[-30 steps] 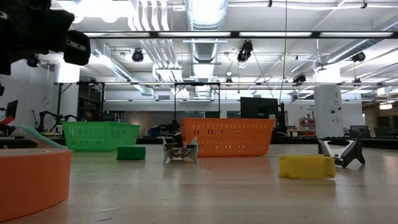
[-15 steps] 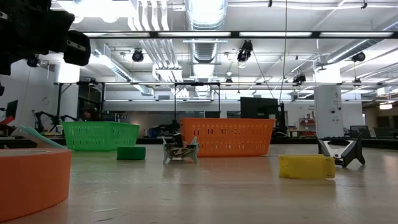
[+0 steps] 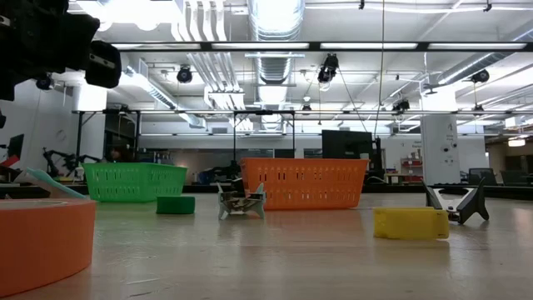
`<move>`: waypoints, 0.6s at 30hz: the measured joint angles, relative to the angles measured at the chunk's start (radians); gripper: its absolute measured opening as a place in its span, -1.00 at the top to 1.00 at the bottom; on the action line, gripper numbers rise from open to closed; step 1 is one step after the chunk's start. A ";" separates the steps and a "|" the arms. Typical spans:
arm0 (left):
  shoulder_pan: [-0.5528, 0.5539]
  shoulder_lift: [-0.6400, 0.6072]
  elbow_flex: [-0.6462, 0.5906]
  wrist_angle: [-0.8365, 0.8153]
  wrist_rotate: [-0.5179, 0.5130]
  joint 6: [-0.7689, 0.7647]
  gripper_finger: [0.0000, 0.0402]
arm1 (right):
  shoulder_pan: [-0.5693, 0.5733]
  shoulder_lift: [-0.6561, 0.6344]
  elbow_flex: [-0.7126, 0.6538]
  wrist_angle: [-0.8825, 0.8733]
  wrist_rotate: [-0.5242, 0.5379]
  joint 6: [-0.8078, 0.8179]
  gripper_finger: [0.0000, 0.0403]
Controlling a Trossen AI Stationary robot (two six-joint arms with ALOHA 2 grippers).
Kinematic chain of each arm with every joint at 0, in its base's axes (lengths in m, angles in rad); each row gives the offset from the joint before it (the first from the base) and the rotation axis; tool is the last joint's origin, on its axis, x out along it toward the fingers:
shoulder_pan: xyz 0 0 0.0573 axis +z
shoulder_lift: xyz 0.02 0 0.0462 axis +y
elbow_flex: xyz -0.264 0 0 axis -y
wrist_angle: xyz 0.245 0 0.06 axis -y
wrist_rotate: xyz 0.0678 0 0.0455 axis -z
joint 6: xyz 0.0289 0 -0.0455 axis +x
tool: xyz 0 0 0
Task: Pick and place Stapler, Stapler remover, tape
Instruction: Put the green tape into the yellow bin
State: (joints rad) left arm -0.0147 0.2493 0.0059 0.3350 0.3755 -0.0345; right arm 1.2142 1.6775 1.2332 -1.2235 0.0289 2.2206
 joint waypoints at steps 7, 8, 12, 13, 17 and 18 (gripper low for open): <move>0.000 0.000 0.000 0.000 0.000 0.000 0.88 | -0.021 -0.001 0.006 -0.001 0.030 -0.020 0.23; 0.000 0.000 0.000 0.000 0.000 0.000 0.88 | -0.025 -0.002 0.006 -0.001 0.030 -0.024 0.24; 0.000 0.000 0.000 0.000 0.000 0.000 0.88 | -0.046 -0.004 0.006 0.002 0.032 -0.043 0.27; 0.000 0.000 0.000 0.000 0.000 0.000 0.88 | -0.051 -0.005 0.006 0.003 0.034 -0.050 0.28; 0.000 0.000 0.000 0.000 0.000 0.000 0.88 | -0.073 -0.012 0.006 0.007 0.034 -0.085 0.31; 0.000 0.000 0.000 0.000 0.000 0.000 0.88 | -0.080 -0.014 0.006 0.007 0.033 -0.096 0.32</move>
State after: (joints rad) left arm -0.0147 0.2493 0.0059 0.3351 0.3755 -0.0345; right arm 1.1343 1.6631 1.2396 -1.2164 0.0624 2.1247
